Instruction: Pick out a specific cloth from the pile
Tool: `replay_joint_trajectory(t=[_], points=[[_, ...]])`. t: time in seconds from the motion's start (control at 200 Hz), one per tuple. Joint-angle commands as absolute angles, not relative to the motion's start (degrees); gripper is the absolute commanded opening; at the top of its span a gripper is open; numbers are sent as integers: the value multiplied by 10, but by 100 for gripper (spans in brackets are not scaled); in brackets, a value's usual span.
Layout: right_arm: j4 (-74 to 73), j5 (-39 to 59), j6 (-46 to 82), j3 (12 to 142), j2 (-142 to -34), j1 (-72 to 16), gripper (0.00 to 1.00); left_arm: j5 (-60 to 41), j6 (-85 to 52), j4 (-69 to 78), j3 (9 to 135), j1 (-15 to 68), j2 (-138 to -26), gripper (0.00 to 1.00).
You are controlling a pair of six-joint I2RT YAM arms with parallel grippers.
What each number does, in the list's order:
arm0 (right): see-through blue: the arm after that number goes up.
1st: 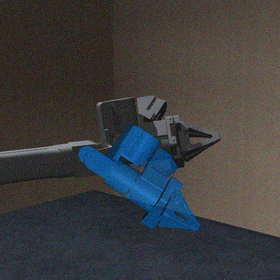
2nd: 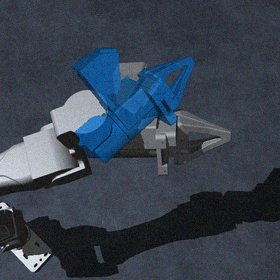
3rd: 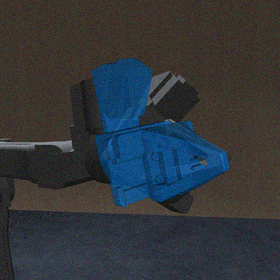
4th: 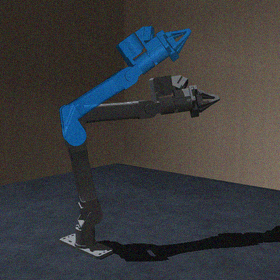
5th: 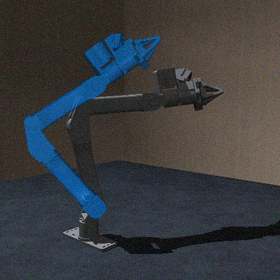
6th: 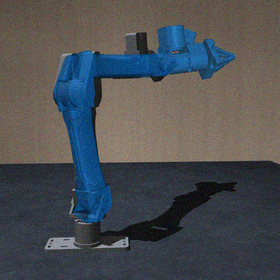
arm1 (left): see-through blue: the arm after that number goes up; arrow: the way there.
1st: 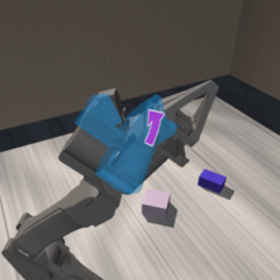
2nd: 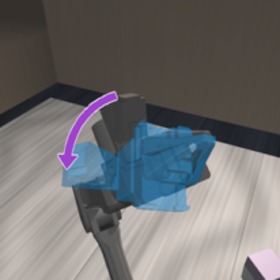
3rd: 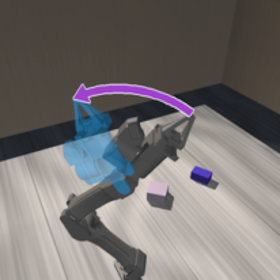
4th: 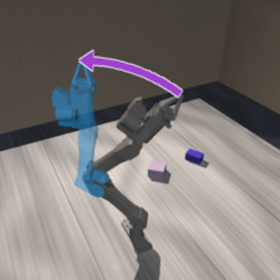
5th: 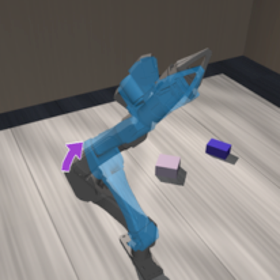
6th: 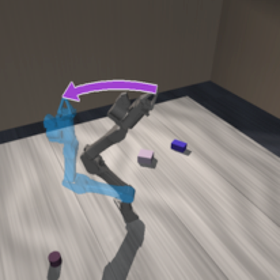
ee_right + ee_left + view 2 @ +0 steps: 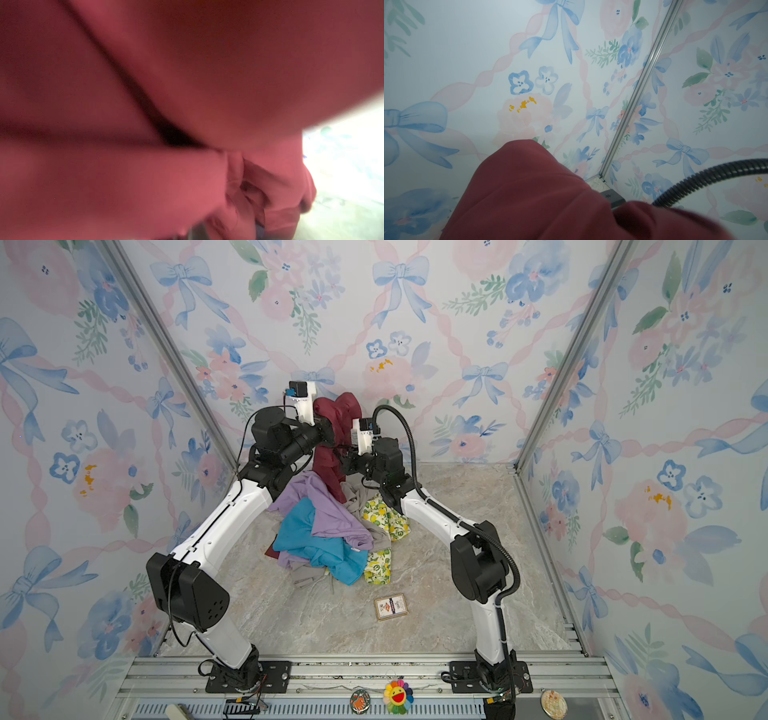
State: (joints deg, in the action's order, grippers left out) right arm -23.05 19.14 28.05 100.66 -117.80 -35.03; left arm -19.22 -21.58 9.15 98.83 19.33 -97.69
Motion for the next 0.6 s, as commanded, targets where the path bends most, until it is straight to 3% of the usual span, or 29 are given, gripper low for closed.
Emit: replay_joint_trajectory(t=[0.0,0.095,0.295,0.39,0.595], points=[[-232,193,270,943,-1160,-356,3,-270,-250,204,985,178,-913,0],[-271,191,247,894,-1139,-356,22,-300,-254,206,975,167,-904,0],[-359,171,170,819,-1117,-369,75,-331,-263,209,946,165,-885,0],[-390,147,140,806,-1116,-377,86,-333,-260,212,922,167,-871,0],[-513,106,120,790,-1130,-382,100,-329,-260,212,884,167,-848,0]])
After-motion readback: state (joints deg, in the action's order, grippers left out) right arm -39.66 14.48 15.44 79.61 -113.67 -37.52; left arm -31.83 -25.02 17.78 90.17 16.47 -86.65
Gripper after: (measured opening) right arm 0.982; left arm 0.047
